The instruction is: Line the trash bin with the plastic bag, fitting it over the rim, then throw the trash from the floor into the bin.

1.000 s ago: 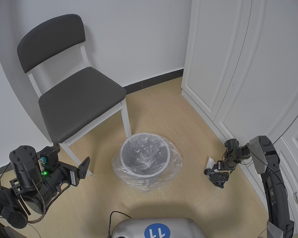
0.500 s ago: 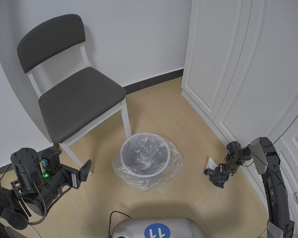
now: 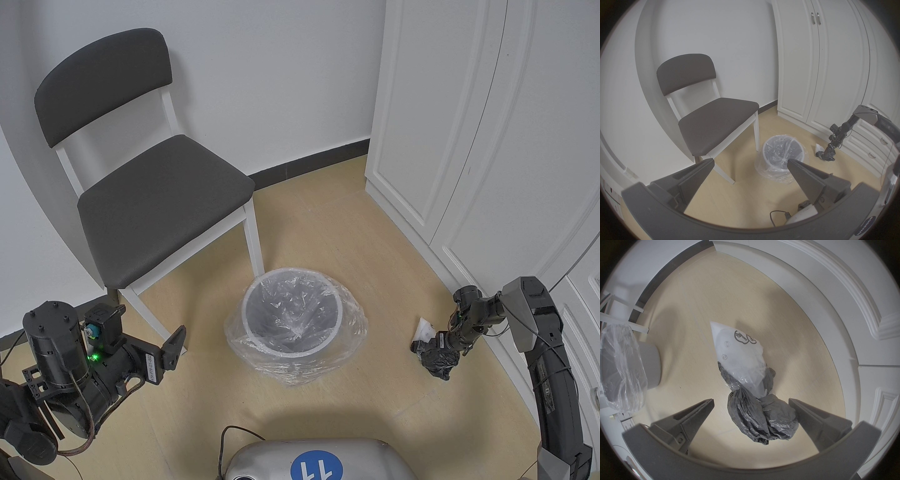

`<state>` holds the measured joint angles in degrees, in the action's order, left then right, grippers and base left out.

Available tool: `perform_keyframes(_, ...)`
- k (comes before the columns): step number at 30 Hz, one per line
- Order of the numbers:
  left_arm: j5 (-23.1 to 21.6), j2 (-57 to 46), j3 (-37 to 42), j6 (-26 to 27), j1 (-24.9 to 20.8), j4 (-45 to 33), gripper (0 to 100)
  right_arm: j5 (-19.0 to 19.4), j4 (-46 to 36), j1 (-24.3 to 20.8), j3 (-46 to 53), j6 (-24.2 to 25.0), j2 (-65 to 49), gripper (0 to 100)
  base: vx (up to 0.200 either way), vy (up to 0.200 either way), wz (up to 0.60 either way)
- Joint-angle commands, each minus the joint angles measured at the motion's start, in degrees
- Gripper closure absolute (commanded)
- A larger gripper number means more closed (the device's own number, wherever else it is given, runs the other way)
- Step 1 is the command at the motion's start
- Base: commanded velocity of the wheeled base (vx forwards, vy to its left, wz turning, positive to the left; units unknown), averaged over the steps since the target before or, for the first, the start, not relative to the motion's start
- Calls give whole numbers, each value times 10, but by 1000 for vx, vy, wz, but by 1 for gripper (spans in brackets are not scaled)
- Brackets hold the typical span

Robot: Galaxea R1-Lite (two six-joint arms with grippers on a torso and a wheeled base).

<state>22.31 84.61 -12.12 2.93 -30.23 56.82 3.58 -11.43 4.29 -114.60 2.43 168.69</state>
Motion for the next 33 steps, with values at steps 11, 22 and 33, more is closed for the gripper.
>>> perform_keyframes(11, 1, 1, 3, 0, -8, 0, 0, 0, -2, -1, 0, 3, -1, 0, 0, 0, 0)
perform_keyframes(22, 0, 1, 8, 1, -12, 0, 0, 0, -2, -1, 0, 4, -1, 100, 0, 0, 0)
perform_keyframes(33, 0, 1, 8, 1, -12, 0, 0, -1, -2, -1, 0, 3, -1, 100, 0, 0, 0)
